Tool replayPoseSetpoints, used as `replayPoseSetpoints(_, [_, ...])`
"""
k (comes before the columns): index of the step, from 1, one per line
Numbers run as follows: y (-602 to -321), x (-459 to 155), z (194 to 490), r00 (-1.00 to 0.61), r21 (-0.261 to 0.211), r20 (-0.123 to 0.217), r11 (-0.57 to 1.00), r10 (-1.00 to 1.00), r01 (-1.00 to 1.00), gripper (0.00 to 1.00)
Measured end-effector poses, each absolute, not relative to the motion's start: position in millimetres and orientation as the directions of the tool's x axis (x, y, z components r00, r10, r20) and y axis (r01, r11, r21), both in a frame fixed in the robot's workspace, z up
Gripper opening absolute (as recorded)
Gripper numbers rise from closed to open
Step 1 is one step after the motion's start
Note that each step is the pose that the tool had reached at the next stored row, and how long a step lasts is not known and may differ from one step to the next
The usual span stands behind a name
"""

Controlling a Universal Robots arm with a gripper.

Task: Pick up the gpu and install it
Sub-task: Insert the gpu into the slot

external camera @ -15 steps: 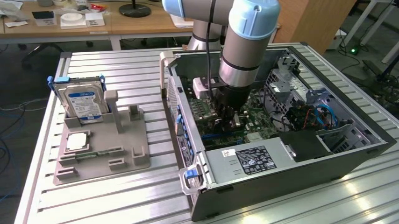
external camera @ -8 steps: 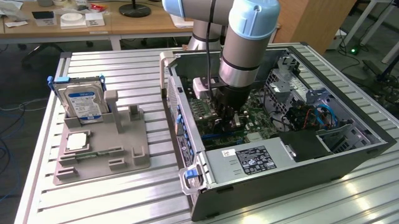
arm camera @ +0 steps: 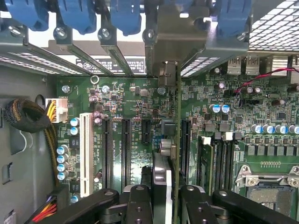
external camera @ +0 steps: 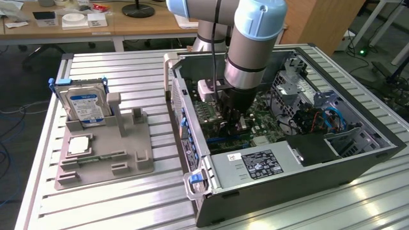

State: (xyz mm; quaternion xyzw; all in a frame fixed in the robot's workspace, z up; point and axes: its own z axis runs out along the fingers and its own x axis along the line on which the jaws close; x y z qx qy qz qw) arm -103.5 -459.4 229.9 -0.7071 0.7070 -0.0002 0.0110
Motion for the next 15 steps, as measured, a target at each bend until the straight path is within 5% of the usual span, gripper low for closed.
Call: replayPoseSetpoints(15, [-458.7,-103.5,228.7,0.002,-0.016,-0.015,-0.002,-1.0,-1.0,0.28])
